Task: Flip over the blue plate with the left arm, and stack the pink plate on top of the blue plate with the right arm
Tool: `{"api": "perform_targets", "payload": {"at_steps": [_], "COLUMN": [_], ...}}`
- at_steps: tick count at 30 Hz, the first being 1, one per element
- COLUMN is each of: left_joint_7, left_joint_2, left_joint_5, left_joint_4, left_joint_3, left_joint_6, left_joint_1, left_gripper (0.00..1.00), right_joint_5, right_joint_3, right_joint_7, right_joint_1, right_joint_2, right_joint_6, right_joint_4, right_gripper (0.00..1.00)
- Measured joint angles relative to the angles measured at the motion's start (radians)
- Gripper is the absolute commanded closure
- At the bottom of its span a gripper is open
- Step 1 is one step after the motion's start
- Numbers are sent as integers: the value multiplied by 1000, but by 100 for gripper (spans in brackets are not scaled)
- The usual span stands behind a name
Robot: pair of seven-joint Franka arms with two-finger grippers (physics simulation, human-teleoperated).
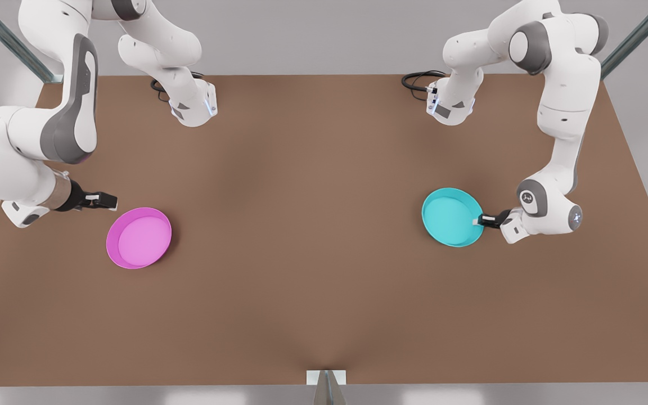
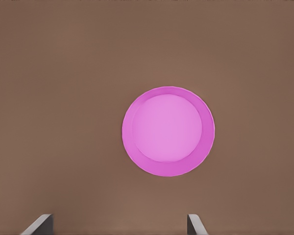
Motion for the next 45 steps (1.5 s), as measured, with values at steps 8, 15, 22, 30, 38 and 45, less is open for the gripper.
{"api": "perform_targets", "payload": {"at_steps": [8,15,22,30,38,45], "left_joint_7": [-6,-15,-21,-336,-947,-1255], "left_joint_2": [-3,-11,-31,-55,-27,63], "left_joint_5": [19,72,302,820,1213,1446], "left_joint_4": [26,95,184,307,379,422], "left_joint_3": [2,-31,-159,-433,-559,-548], "left_joint_6": [-15,-21,-19,-317,-762,-1061], "left_joint_1": [0,-14,-16,-17,-247,-545], "left_gripper": [79,79,79,79,79,79], "right_joint_5": [0,0,-1,-2,161,218], "right_joint_3": [1,1,1,0,1,65], "right_joint_7": [-2,-17,-15,-90,-401,-174], "right_joint_1": [-4,-14,-35,-102,-404,-420], "right_joint_2": [2,2,16,30,261,344], "right_joint_6": [0,2,9,52,219,241], "right_joint_4": [0,0,13,8,24,-63], "right_gripper": [0,0,0,0,0,0]}}
